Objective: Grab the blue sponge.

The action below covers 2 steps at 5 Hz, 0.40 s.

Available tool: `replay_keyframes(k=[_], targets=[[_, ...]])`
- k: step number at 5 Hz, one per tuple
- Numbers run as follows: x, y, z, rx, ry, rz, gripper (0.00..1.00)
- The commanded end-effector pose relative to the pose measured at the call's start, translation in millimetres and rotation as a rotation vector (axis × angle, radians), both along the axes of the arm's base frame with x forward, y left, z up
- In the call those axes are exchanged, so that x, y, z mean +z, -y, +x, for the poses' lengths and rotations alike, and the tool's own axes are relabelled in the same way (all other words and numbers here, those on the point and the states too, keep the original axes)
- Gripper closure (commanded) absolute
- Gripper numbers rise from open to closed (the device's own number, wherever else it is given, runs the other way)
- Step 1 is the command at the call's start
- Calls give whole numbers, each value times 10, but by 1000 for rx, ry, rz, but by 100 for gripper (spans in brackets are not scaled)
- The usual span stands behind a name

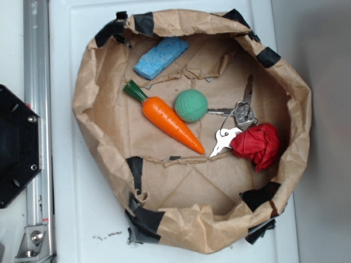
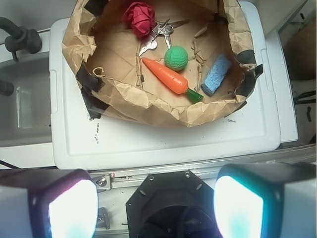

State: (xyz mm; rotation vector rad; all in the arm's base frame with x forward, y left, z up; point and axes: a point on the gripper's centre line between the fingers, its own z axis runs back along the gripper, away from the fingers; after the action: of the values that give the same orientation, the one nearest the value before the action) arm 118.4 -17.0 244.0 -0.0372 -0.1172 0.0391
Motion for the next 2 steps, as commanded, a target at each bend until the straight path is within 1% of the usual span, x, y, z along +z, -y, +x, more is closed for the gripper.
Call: replay_keyframes(k=[1,2], targets=[[0,0,0,0,0,0,0],[-499,-150,500,76,51,153,0]])
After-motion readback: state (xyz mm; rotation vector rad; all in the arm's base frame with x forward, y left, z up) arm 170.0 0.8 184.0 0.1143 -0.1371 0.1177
